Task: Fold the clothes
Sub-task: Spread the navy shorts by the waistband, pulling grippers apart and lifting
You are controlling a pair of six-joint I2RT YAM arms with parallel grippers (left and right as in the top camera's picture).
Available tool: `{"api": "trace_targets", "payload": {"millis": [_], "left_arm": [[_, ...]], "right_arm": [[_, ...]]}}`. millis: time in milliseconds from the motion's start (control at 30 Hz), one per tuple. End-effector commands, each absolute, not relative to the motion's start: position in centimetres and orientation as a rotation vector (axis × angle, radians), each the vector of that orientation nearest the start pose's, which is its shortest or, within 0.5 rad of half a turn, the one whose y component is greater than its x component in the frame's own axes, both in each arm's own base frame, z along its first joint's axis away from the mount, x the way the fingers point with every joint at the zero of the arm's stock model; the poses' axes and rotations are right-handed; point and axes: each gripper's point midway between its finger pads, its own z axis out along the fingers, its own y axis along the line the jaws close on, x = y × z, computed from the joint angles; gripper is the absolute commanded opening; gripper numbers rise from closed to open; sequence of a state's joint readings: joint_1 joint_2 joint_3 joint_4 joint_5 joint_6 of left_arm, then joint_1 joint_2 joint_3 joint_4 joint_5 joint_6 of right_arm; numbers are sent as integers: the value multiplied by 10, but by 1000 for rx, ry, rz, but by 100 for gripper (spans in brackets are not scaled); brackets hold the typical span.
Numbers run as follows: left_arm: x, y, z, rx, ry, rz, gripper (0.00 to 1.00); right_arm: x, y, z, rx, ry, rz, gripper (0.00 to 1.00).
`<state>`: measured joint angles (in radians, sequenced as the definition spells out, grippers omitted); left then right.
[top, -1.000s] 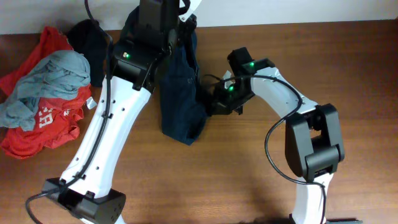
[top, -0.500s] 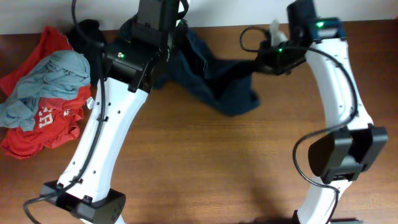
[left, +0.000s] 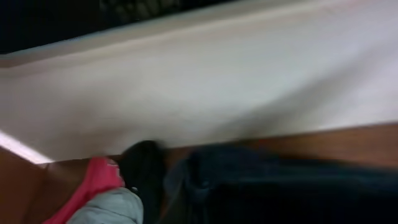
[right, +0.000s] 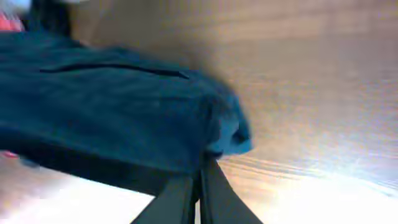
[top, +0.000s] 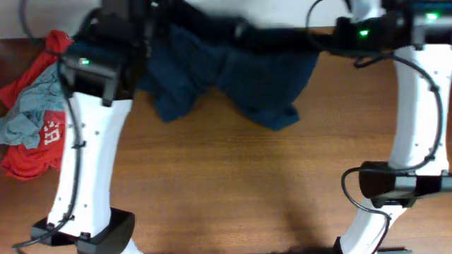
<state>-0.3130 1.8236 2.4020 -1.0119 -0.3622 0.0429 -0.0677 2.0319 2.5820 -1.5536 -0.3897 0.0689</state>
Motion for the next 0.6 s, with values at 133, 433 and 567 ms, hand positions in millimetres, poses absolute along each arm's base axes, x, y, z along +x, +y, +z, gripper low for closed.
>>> {"api": "trace_targets", "payload": {"millis": [133,433,567], "left_arm": [[427,-65,528,-13,1809,95,1],[438,-78,506,8,1872,38,1],[479,-90,482,10,1886,42,1]], "right_arm": [[418,-10,400,93,2361,377,4],[420,-16,424,-68,2255,274,4],[437,-20,446,-168,2134,188,4]]}}
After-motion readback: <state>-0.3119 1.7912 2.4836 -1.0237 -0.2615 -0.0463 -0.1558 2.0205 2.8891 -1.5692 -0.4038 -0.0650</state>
